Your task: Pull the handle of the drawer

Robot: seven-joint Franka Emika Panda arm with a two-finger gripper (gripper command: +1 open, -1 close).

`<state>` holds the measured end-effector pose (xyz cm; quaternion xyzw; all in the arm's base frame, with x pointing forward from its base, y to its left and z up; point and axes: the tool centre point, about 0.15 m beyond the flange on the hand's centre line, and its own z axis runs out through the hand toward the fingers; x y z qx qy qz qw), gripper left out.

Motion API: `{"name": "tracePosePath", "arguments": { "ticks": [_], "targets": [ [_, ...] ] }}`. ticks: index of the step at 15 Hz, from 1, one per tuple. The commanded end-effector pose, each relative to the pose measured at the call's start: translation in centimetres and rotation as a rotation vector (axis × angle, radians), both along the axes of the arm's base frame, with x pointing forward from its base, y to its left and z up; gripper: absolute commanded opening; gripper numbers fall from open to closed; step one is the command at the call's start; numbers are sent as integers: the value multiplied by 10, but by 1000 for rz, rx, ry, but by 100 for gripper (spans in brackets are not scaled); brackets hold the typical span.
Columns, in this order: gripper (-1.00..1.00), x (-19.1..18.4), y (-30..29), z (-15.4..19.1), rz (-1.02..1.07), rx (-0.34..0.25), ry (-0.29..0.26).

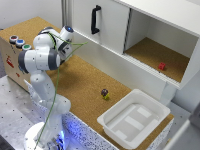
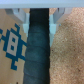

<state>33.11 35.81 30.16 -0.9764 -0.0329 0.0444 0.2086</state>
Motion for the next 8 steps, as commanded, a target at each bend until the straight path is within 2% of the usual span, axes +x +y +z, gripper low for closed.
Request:
{"name": "tracePosePath", "arguments": {
  "ticks": [1,8],
  "targets": [
    [-100,-5,-15,-18,-33,77,-14],
    [-100,-7,-55,-22,-97,100,-5]
  ]
}}
